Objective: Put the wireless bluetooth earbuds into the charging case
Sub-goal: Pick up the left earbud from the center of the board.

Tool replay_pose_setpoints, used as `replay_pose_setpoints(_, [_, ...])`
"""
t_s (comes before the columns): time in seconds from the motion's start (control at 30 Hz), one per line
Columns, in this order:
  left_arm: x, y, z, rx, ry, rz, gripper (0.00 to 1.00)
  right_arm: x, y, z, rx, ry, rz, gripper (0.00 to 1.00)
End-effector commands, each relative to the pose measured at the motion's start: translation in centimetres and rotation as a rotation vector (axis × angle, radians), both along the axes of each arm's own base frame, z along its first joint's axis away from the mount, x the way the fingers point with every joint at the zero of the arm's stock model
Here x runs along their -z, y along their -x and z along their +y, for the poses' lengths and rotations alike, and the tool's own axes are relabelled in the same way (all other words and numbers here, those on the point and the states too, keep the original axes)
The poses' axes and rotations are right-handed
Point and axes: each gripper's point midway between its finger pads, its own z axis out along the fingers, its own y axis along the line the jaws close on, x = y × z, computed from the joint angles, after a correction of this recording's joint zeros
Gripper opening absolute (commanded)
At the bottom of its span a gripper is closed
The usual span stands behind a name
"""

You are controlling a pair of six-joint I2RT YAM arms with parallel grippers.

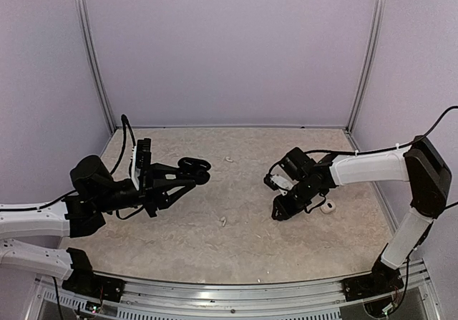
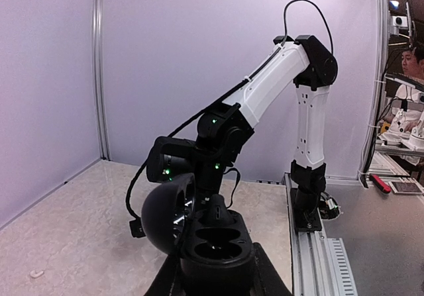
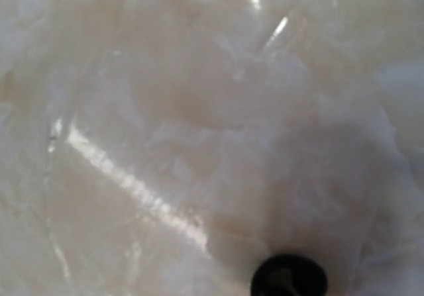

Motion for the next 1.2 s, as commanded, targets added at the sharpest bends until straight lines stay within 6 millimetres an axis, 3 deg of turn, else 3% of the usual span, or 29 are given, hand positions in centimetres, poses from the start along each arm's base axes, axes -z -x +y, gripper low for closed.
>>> replay_pose_setpoints(0.0, [-0.6,0.2,0.4,0.001,0.022,-0.021,0.00,0.5,-0.4,0.7,0.004,-0.006,-0.002,0.27])
replay_pose_setpoints(0.67, [-0.5,0.1,0.3,0.000,0.025,-0.023,0.00,2.1,-0.1,-2.6,0.052,0.153,-0.013,0.24])
replay_pose_setpoints(0.93, [-0.5,0.1,0.3,0.001,0.026,-0.021,0.00,1.8,-0.5,-3.1,0.067,0.176,-0.033,0.23])
replay_pose_setpoints(1.17, [-0.5,0.1,0.2,0.002,0.023,-0.021,0.00,0.9,-0.9,-3.5,0.077,0.182,-0.054,0.16])
